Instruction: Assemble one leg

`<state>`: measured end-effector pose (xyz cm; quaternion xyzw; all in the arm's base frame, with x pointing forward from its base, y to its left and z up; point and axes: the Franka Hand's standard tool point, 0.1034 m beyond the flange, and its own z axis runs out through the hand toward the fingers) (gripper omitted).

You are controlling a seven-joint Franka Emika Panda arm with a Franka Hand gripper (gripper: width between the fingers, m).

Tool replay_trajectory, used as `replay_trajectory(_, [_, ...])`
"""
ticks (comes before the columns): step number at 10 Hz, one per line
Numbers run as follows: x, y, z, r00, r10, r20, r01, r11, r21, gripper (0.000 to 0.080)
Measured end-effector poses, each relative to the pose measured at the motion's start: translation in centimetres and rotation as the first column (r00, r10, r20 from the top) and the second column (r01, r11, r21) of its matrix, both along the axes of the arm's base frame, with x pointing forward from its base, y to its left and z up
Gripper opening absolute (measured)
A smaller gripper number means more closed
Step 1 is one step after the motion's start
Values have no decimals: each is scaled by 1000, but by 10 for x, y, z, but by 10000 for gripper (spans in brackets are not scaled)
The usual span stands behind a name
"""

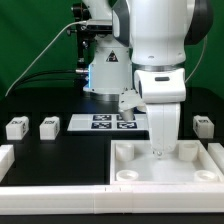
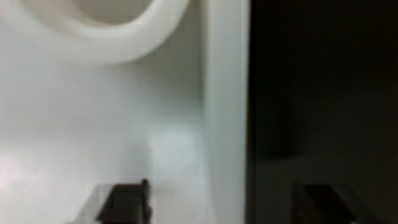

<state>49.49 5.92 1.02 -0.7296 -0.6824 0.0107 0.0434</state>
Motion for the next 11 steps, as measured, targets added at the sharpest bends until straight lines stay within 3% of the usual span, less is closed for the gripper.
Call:
replay_trajectory(1, [0, 0, 0, 1000, 0, 0, 0, 1000, 0, 511])
replay_trajectory(2, [1, 1, 1, 1000, -10, 1, 10, 1000, -1, 605])
replay_trajectory(7, [3, 9, 17, 996, -92, 22, 92, 996, -11, 649])
replay_trajectory(11, [-17, 6, 37, 960, -276, 36, 277, 960, -28, 649])
